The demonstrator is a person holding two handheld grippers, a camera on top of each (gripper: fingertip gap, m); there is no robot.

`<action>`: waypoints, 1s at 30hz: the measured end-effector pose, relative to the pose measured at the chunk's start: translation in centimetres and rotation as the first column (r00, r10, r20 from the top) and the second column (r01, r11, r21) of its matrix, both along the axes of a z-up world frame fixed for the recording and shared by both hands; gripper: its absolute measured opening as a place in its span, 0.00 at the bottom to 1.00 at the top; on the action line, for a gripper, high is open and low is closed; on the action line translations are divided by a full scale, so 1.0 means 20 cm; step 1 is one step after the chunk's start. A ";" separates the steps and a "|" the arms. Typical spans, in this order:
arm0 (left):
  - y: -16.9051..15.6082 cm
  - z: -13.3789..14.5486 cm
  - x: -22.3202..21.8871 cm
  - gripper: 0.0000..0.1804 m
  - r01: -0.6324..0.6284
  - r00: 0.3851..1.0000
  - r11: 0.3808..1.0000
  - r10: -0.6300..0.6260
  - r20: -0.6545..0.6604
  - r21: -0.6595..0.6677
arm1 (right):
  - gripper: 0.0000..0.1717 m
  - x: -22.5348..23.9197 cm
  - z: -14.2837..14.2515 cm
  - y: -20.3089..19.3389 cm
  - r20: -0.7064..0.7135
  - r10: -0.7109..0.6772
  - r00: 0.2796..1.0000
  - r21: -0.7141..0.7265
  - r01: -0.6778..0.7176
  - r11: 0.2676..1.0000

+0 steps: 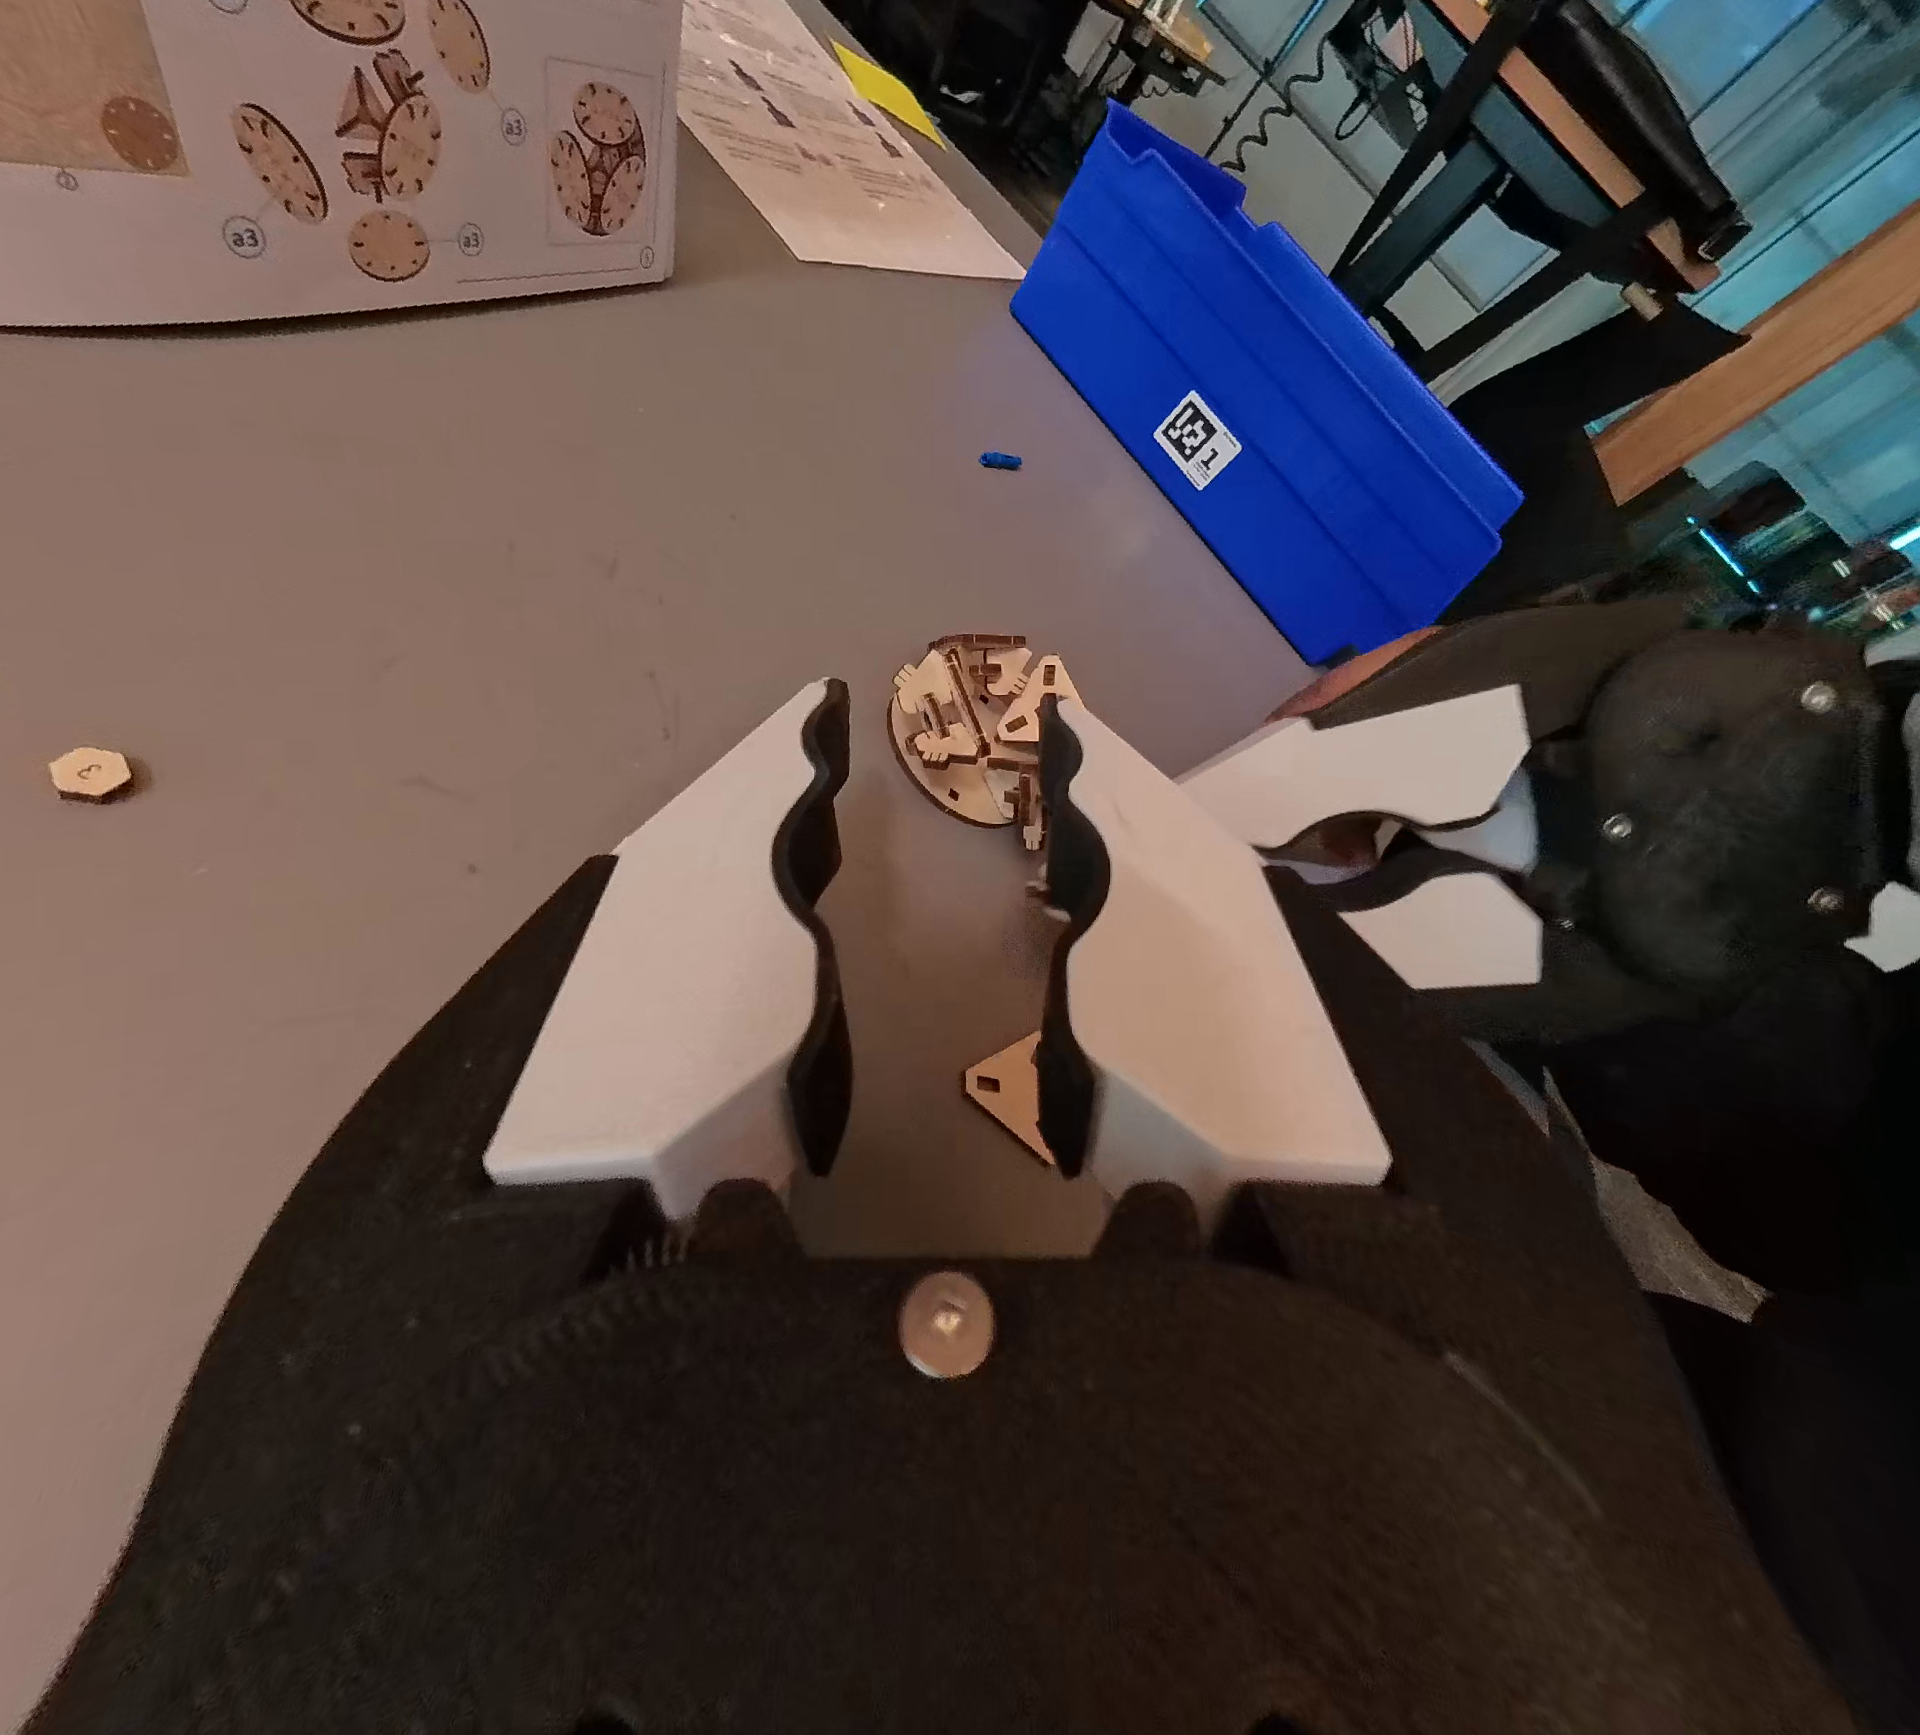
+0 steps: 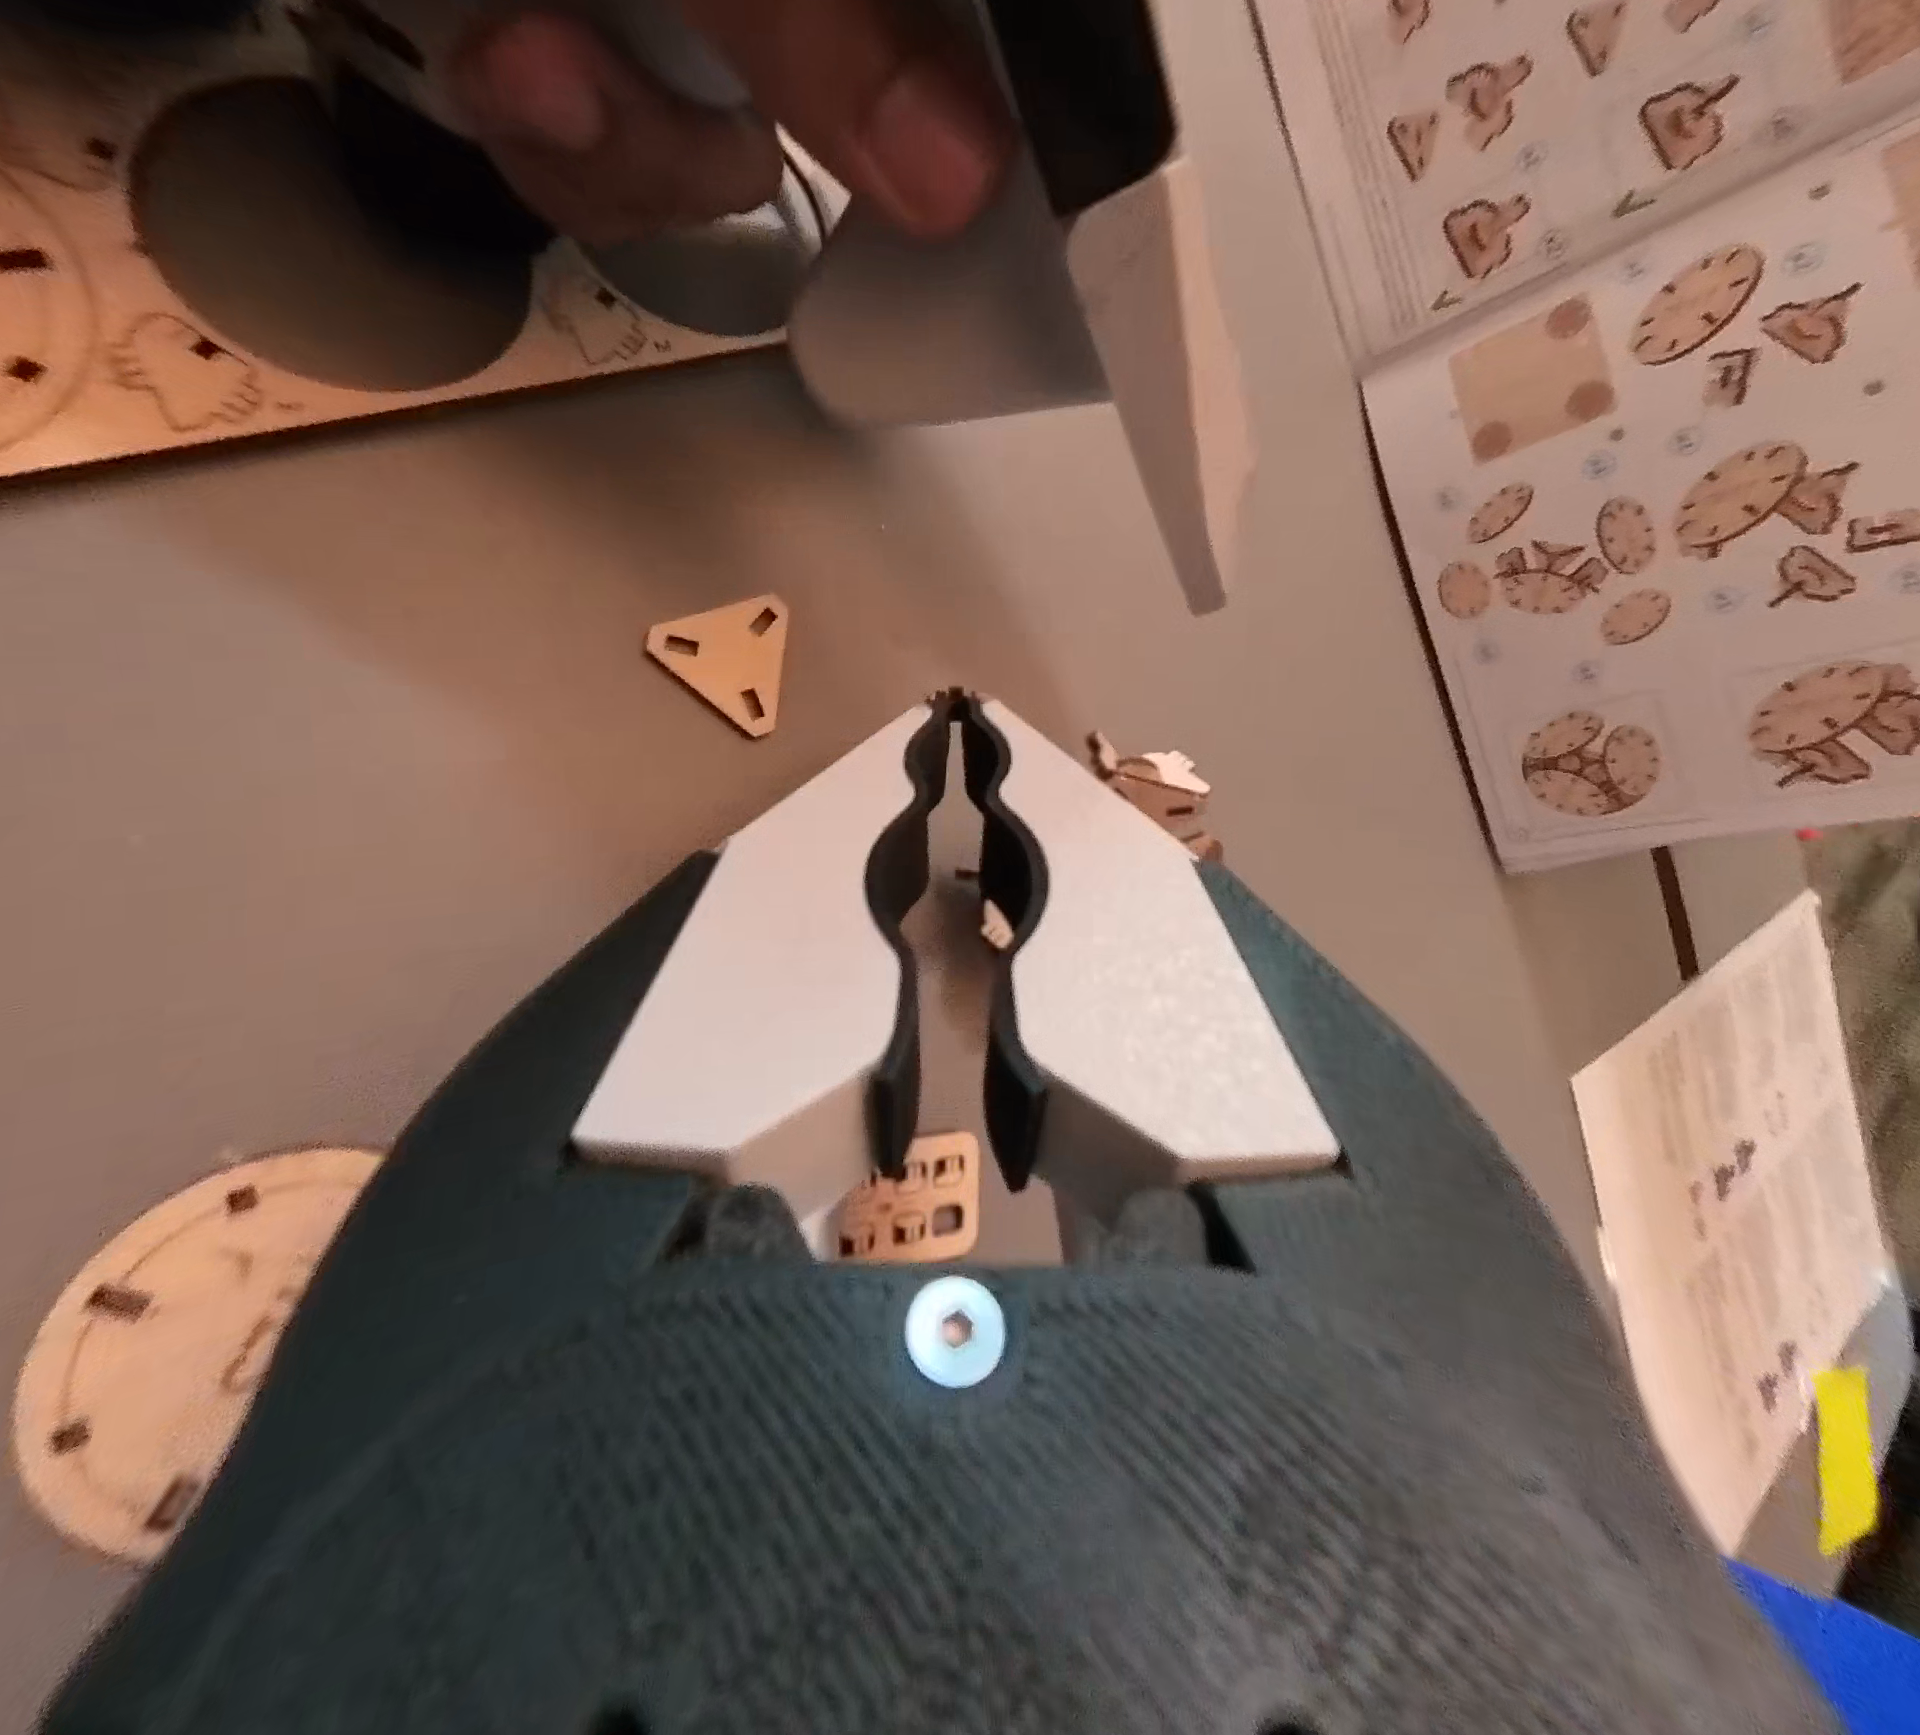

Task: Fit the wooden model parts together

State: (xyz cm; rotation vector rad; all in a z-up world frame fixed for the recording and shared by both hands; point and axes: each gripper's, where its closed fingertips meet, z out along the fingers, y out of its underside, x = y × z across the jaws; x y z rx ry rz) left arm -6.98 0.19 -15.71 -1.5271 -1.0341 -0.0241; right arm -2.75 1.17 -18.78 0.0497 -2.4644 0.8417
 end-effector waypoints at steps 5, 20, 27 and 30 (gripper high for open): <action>0.01 0.00 0.01 0.19 0.010 1.000 1.000 -0.010 -0.007 -0.016 | 0.00 -0.04 -0.07 0.06 0.005 -0.074 0.997 0.062 0.074 0.995; 0.01 -0.01 0.01 0.19 0.012 1.000 1.000 -0.012 -0.008 -0.026 | 0.00 -0.07 -0.04 0.34 0.044 -0.106 0.993 0.048 0.104 0.993; 0.01 -0.01 0.01 0.19 0.016 1.000 1.000 -0.016 -0.003 -0.019 | 0.00 -0.06 -0.08 0.22 0.122 -0.153 0.981 0.046 0.149 0.988; 0.01 -0.01 0.02 0.19 0.021 1.000 1.000 -0.021 -0.004 -0.020 | 0.00 -0.07 -0.03 0.22 0.139 -0.188 0.972 0.025 0.186 0.982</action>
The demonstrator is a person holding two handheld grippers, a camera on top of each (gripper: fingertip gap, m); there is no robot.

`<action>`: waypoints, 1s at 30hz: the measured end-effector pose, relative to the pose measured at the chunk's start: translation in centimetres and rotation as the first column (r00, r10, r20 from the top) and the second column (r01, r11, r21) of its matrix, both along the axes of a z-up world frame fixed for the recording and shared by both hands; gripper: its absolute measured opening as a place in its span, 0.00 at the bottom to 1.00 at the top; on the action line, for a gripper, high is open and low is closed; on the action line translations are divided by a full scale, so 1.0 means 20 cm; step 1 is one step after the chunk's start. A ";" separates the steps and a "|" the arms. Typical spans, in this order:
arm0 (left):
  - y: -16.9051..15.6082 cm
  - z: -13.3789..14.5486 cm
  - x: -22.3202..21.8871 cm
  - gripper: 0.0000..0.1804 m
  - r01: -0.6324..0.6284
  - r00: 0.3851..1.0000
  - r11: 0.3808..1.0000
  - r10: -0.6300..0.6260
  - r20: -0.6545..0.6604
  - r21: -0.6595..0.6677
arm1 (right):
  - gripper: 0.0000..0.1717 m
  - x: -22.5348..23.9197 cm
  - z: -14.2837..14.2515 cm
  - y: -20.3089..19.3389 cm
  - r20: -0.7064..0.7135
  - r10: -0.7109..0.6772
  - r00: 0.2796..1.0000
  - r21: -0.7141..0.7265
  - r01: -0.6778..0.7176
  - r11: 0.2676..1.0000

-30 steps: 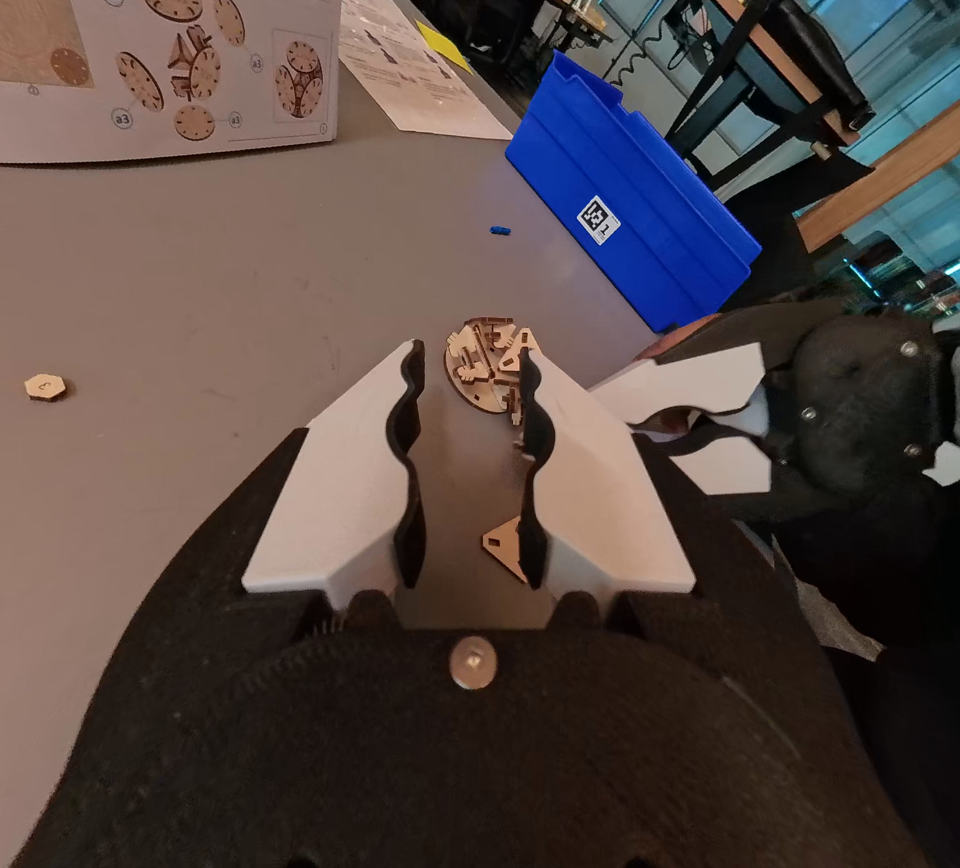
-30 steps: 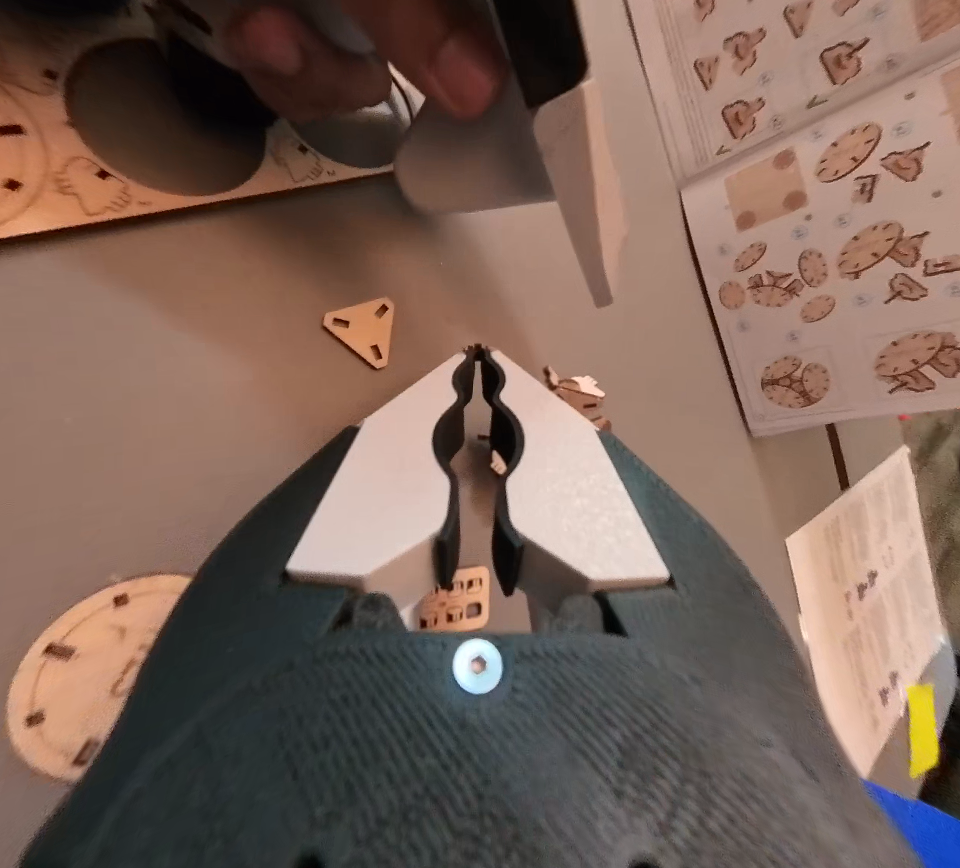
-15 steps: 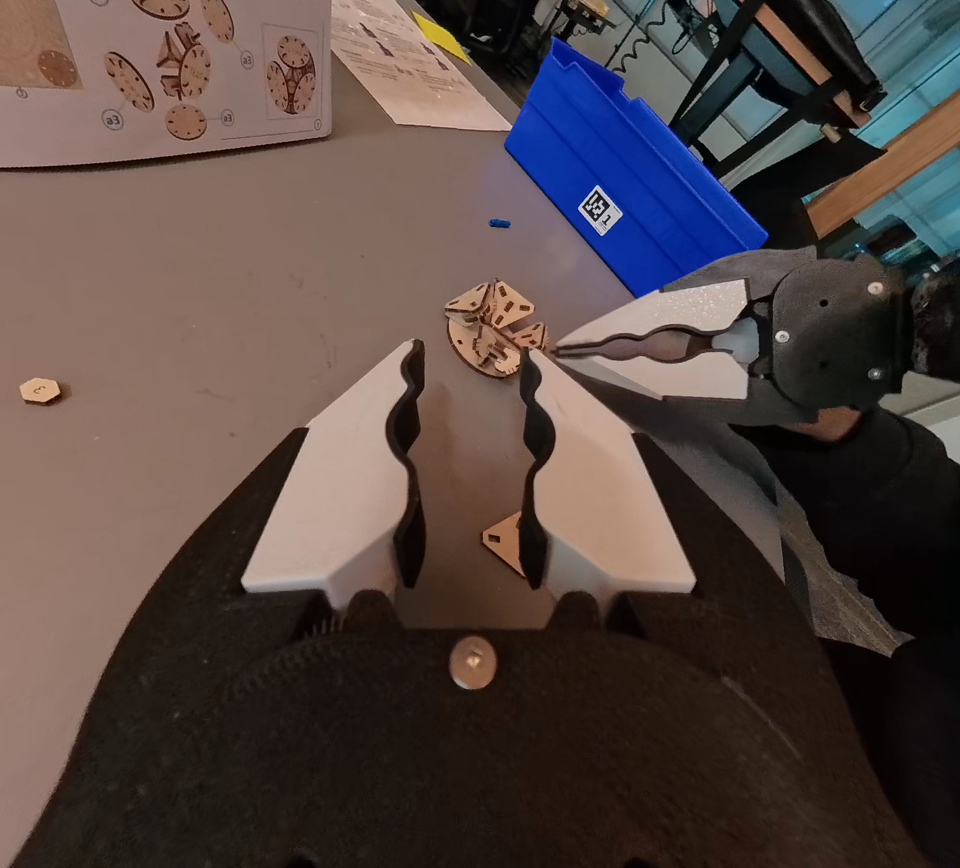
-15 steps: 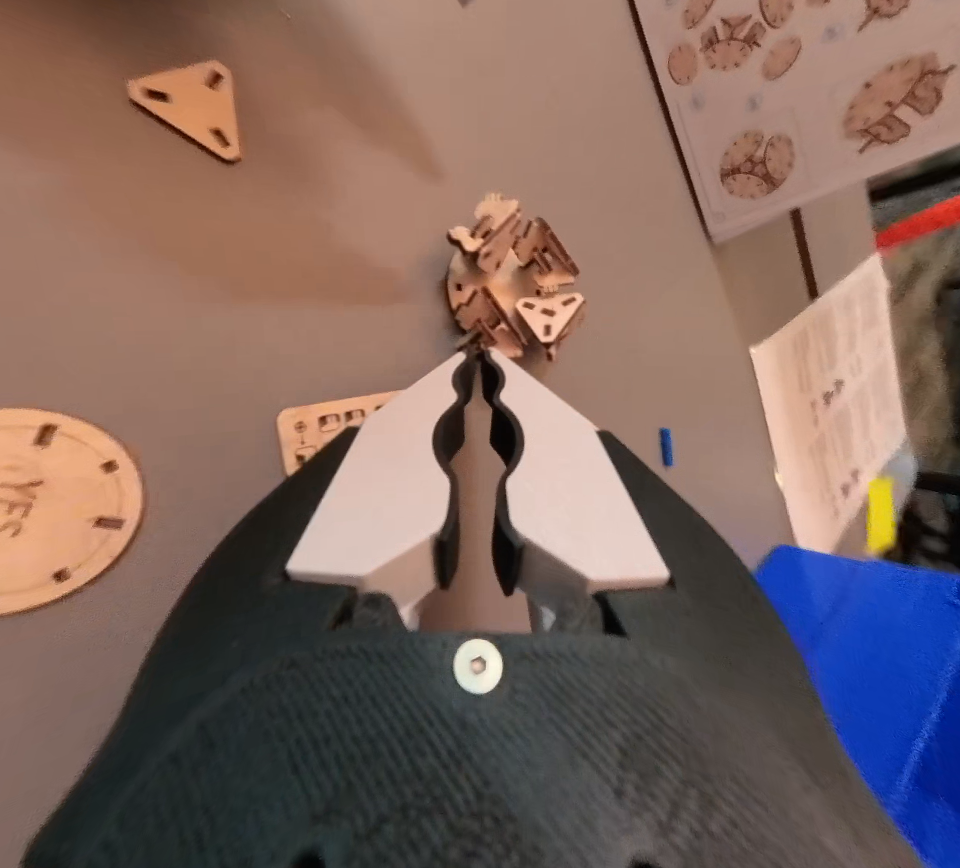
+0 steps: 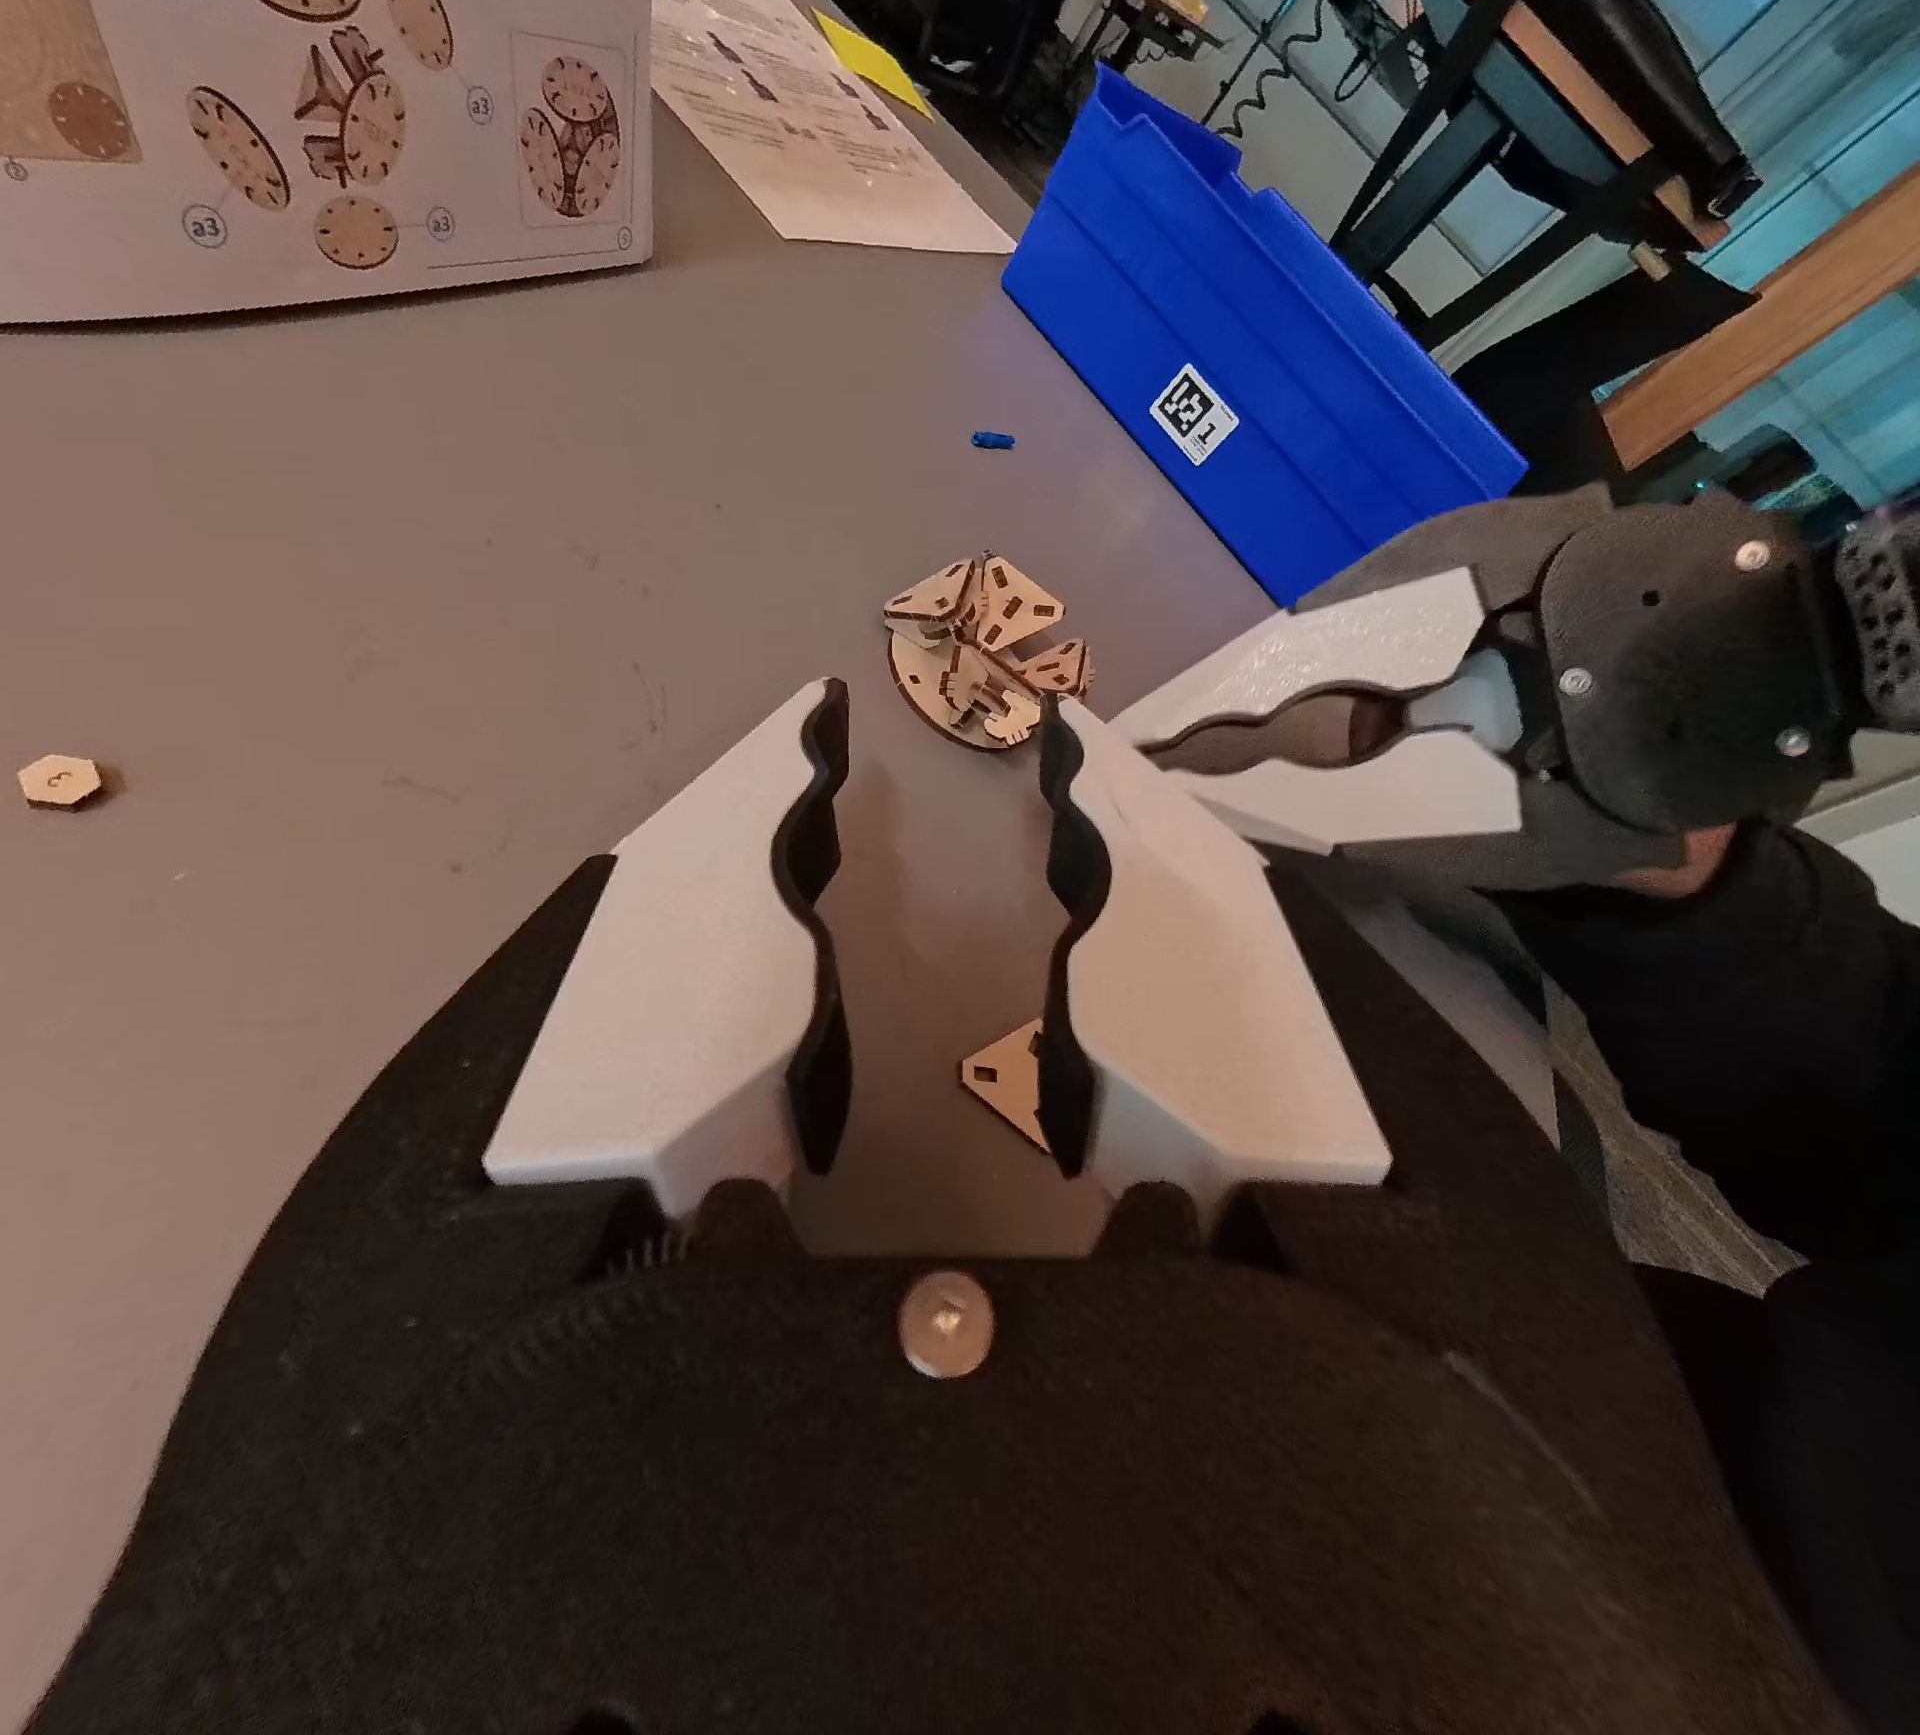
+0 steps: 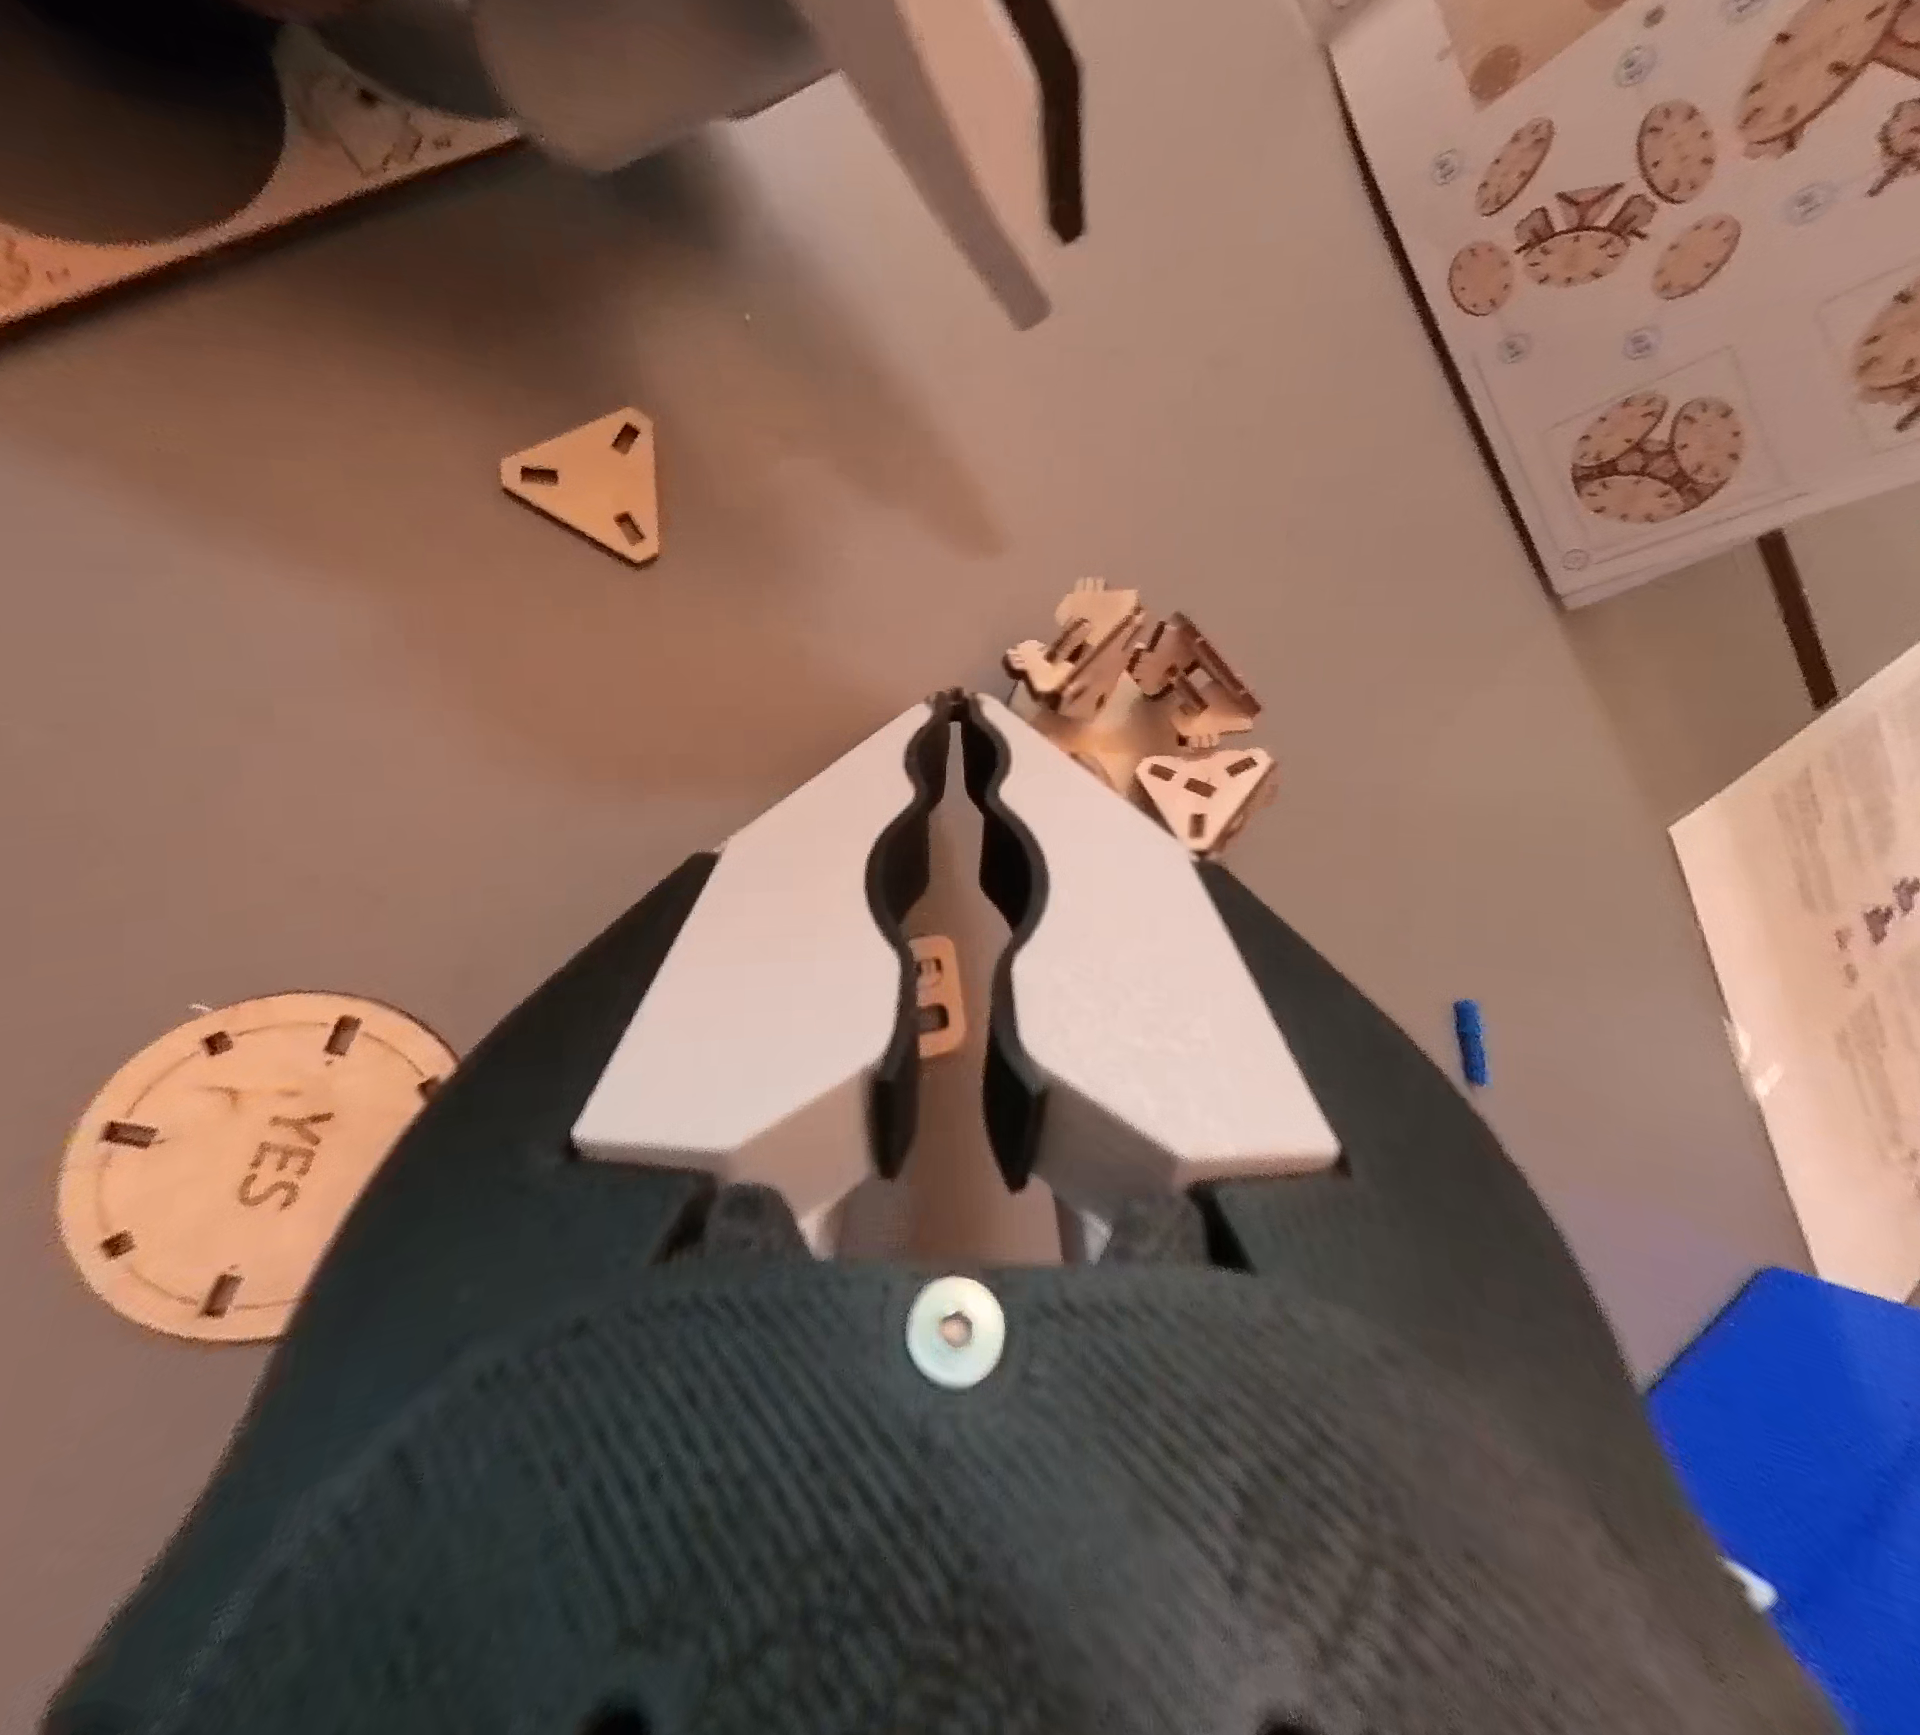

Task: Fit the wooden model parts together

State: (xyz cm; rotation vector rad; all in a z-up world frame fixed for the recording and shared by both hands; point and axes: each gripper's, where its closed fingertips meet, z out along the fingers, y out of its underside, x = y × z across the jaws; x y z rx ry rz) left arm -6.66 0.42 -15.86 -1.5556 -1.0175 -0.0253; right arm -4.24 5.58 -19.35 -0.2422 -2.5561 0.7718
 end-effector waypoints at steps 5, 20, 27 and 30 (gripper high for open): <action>0.01 0.00 0.01 0.19 0.006 1.000 1.000 -0.006 -0.006 -0.013 | 0.00 0.01 0.05 0.01 0.207 -0.069 0.976 -0.098 0.091 0.991; 0.02 0.00 0.02 0.19 0.023 1.000 0.999 -0.023 -0.015 -0.022 | 0.00 -0.04 -0.04 0.12 0.244 -0.089 0.966 -0.050 0.104 0.993; 0.13 0.07 0.14 0.16 0.178 0.984 0.979 -0.177 -0.020 0.102 | 0.00 0.09 0.13 0.02 0.158 0.189 0.969 -0.274 -0.141 0.951; 0.18 0.14 0.20 0.16 0.249 0.964 0.932 -0.265 0.028 0.262 | 0.01 0.18 0.29 -0.04 -0.103 0.360 0.927 -0.317 -0.374 0.872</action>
